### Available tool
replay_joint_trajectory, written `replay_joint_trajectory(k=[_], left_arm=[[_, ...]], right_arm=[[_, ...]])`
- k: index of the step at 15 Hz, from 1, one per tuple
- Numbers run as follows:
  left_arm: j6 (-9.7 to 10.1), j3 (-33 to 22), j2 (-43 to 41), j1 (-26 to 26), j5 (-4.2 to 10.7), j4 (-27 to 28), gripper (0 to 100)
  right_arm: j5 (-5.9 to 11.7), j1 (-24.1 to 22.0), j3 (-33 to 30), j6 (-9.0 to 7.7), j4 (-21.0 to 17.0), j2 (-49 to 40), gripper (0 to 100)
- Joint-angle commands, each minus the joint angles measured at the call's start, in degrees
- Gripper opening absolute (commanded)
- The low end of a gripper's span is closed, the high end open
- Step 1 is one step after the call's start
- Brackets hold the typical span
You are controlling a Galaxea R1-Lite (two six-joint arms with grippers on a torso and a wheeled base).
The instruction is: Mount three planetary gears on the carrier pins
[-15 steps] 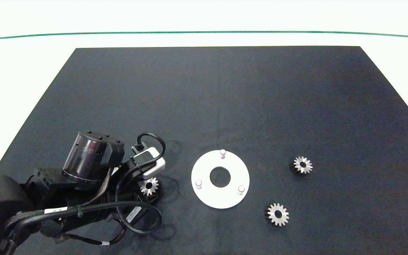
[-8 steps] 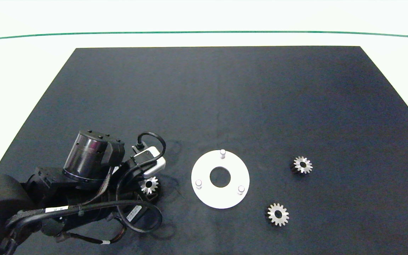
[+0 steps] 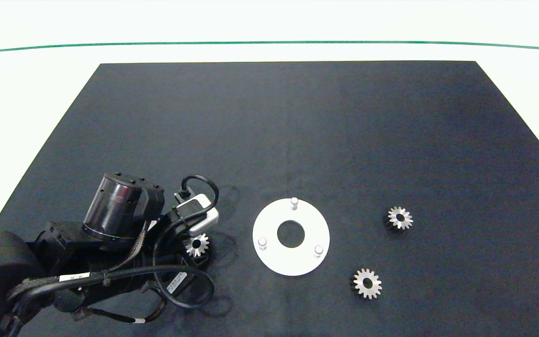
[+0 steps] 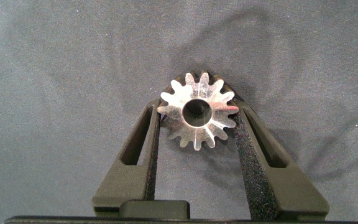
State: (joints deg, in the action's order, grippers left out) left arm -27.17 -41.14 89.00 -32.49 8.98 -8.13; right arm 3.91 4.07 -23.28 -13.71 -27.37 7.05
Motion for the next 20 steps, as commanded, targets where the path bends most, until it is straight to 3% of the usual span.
replay_joint_trajectory(k=[1,7,20], left_arm=[[-0.16,0.01,-0.06,-0.03,0.07,0.05,11],[-0.07,0.01,-0.06,-0.21,0.16,-0.04,0],[-0.16,-0.34,-4.89,-2.32,0.24,2.59,0]], right_arm=[[0.04,0.06,-0.01,-0.08,-0.14,-0.01,100],[0.04,0.06,-0.09,-0.08,-0.14,-0.1,100],[0.04,0.06,-0.36,-0.08,-0.14,-0.01,100]])
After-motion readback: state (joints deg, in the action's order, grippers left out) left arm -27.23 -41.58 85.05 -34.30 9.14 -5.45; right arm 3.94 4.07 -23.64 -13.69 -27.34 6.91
